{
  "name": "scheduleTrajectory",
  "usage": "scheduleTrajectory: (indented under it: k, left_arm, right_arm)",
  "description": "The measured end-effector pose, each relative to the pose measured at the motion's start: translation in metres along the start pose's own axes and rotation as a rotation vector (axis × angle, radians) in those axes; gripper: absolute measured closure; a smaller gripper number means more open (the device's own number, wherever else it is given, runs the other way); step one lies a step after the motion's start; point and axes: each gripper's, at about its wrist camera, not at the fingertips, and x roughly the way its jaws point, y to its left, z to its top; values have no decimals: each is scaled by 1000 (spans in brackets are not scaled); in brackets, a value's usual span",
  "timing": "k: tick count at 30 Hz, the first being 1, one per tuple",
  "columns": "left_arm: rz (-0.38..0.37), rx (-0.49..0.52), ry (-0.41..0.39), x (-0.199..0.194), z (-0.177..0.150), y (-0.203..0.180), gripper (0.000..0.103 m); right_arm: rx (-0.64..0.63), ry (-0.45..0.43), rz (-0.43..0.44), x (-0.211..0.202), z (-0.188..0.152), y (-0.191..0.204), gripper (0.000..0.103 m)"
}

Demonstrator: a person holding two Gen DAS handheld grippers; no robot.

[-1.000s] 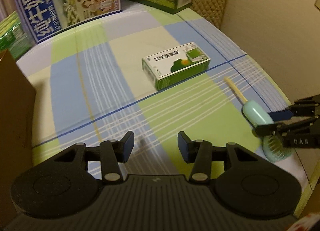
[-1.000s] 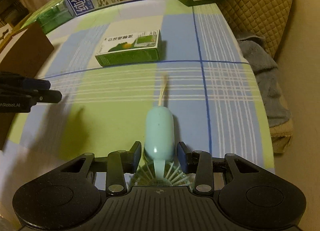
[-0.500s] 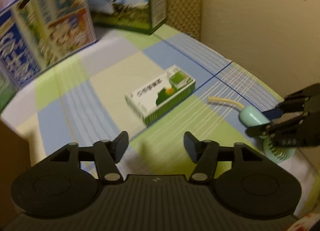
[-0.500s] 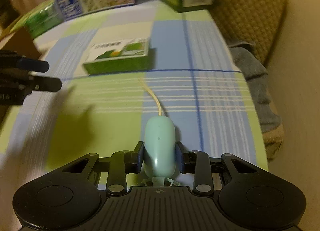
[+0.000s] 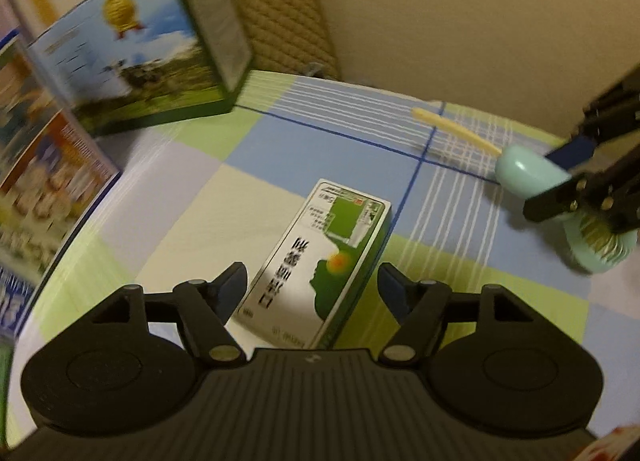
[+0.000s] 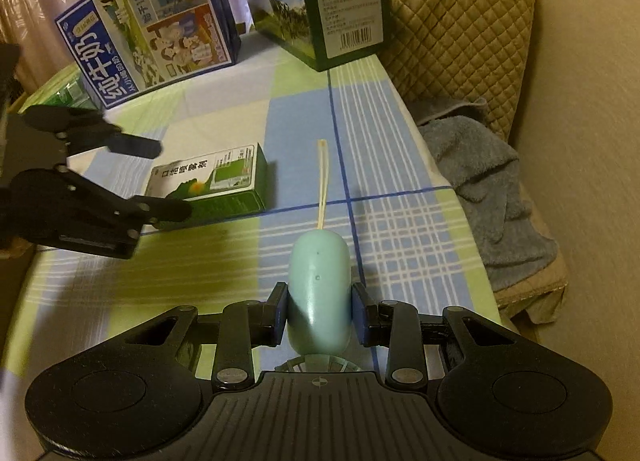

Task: Organize rigid objects
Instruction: 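Grasp the green-white medicine box with the left tool while the right tool holds the fan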

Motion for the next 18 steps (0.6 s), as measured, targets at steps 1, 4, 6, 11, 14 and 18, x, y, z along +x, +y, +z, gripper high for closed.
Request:
scheduleTrajectory:
  k: [1,4,6,11,14,18]
  left_arm:
    - [-16,22,8,4,1,0,34]
    - [-32,62,35,16,1,-1,33]
    - [-25,68,41,20,1,-1,34]
    - [-51,-23,68,22,-3,4,46]
    - [-38,-76,74,16,-7,1,51]
    - [-12,-213,107,4,-18,-4,52]
  right_arm:
    - [1,1,-1,0,0,0,73]
    - [5,2,-4,0,-1,-1,73]
    - [12,2,-5,0,-1,-2,73]
    - [22,-7,7,-2,-2,-1,73]
    - [23,-13,17,-4,-2,1,73]
    - [30,-21,33,-6,-3,1,73]
